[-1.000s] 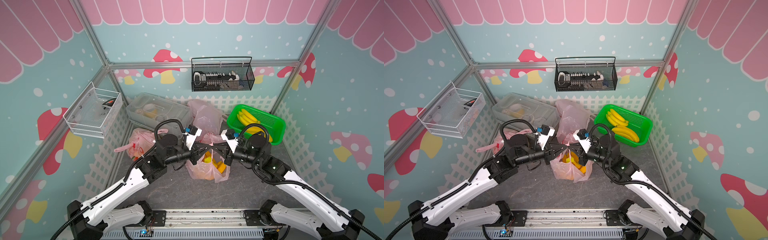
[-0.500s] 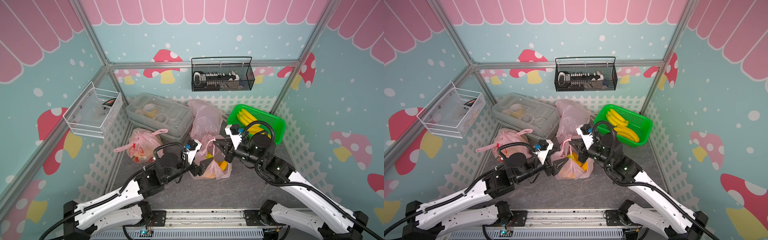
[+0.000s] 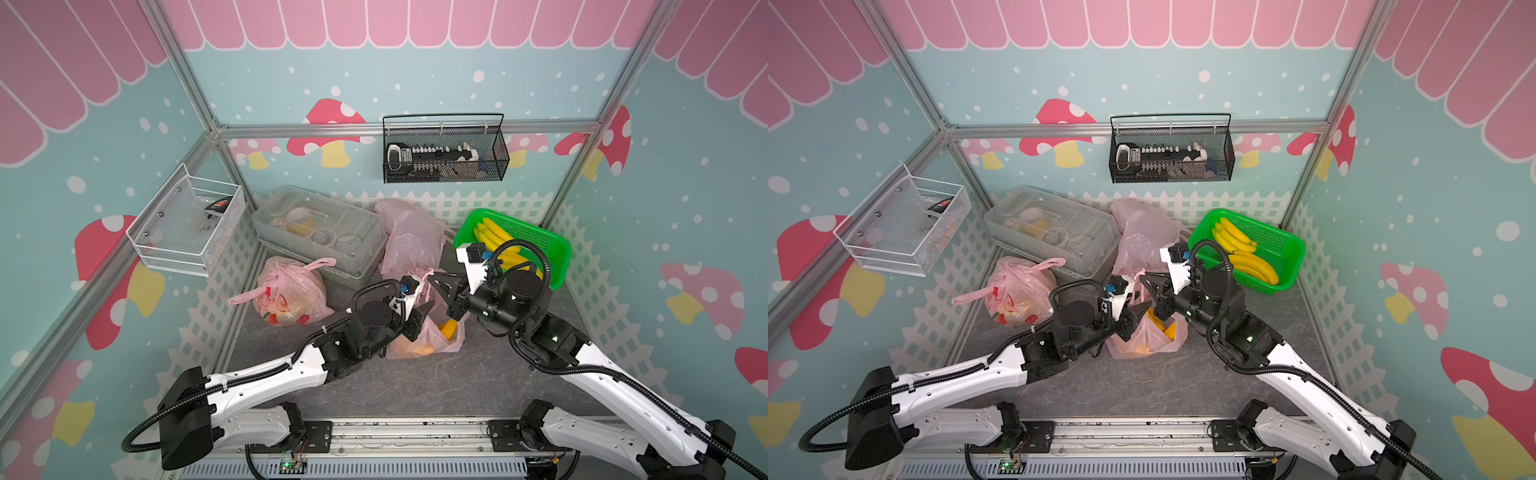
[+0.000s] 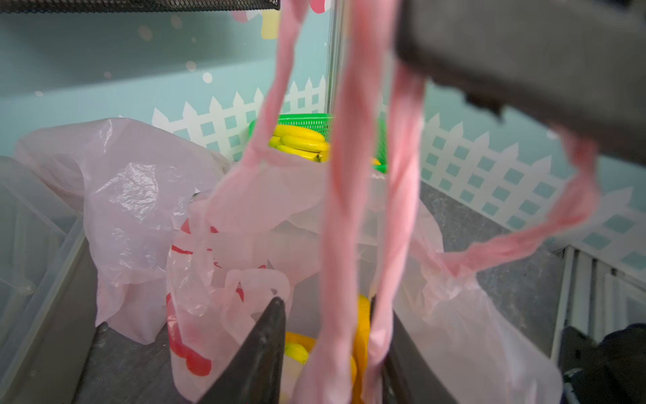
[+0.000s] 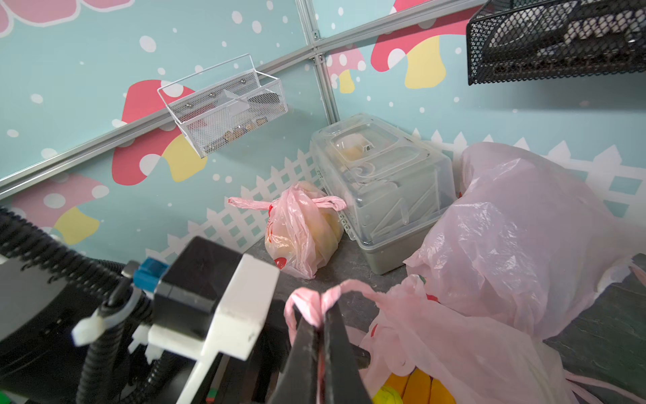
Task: Place the banana into a plastic bag & tie a knot
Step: Adjust the plastic bag at the center of the board.
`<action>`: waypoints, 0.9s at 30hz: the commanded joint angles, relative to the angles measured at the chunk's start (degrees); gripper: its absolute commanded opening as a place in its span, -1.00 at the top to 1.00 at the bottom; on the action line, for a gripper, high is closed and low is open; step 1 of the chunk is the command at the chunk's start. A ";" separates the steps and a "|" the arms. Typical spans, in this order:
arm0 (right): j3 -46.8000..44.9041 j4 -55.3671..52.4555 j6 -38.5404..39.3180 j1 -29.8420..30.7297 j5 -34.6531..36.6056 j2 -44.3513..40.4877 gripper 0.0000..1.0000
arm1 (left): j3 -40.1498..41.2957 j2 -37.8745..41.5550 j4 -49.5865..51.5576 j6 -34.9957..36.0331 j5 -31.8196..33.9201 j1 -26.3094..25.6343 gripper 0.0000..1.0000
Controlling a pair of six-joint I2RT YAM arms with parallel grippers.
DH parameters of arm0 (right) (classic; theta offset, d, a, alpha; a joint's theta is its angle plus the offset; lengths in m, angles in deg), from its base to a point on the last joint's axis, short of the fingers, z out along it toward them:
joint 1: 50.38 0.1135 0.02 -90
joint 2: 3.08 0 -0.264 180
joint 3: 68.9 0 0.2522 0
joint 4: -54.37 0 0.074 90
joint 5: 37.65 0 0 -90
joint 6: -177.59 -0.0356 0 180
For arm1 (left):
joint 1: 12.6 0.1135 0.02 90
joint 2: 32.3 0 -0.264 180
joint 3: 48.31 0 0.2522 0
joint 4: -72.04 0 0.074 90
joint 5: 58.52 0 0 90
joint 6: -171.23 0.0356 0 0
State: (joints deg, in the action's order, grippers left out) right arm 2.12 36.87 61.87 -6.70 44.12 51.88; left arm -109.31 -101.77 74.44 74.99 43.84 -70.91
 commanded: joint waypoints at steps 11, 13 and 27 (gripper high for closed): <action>5.82 -12.40 12.63 -0.29 4.14 -1.26 0.71 | 0.41 6.40 4.03 -8.57 -12.25 10.14 1.00; 7.71 -16.88 16.80 -1.08 2.94 -1.23 0.72 | 0.51 7.86 5.42 -8.95 -14.02 12.12 1.00; 10.26 -25.84 22.69 -2.44 10.88 -1.87 0.67 | -2.87 7.41 13.93 -6.16 -21.83 15.05 1.00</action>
State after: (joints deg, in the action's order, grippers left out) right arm 9.42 15.16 82.96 -8.28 48.38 50.79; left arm -110.16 -94.40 86.73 67.56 23.77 -56.17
